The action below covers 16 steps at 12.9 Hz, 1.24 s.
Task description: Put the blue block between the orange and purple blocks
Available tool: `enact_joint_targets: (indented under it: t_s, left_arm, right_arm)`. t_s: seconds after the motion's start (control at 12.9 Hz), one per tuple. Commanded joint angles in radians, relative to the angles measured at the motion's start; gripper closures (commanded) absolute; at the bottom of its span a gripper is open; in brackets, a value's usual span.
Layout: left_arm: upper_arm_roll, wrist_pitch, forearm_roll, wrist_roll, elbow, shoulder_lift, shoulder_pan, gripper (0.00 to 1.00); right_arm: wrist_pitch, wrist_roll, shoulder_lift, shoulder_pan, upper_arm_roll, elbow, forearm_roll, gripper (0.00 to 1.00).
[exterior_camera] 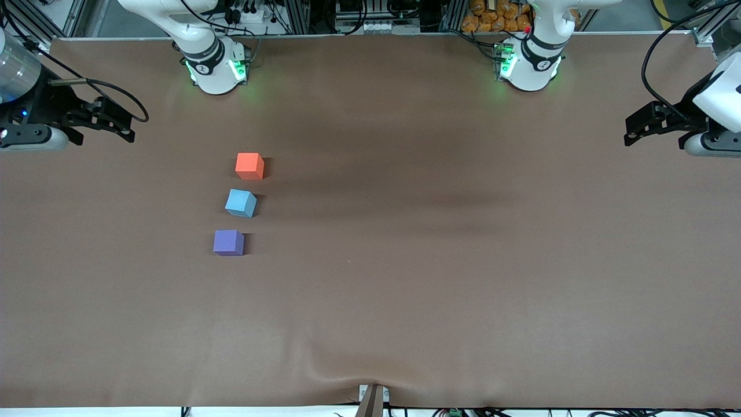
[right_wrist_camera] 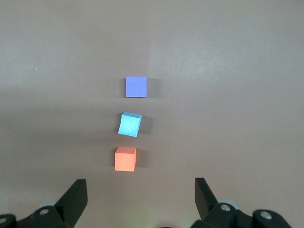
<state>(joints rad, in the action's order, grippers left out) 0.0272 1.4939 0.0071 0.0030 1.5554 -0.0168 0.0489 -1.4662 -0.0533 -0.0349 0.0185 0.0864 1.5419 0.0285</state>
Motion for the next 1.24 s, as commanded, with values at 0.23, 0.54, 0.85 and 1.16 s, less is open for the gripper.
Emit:
enact_joint_targets:
  t_s: [0.23, 0.54, 0.85, 1.16]
  left_arm:
    - [0.002, -0.011, 0.002, -0.008, -0.009, 0.000, -0.012, 0.00]
    - [0.002, -0.011, 0.002, -0.008, -0.009, 0.000, -0.014, 0.00]
    - [0.002, -0.011, 0.001, -0.009, -0.008, 0.000, -0.014, 0.00]
    - [0.002, -0.011, 0.001, -0.009, -0.009, 0.000, -0.012, 0.00]
  right_arm:
    - [0.105, 0.029, 0.010, -0.048, 0.007, -0.060, 0.072, 0.00]
    - [0.107, 0.030, 0.007, -0.051, 0.004, -0.059, 0.079, 0.00]
    - [0.109, 0.030, 0.007, -0.051, 0.004, -0.057, 0.079, 0.00]
    - [0.110, 0.030, 0.007, -0.052, 0.004, -0.052, 0.079, 0.00]
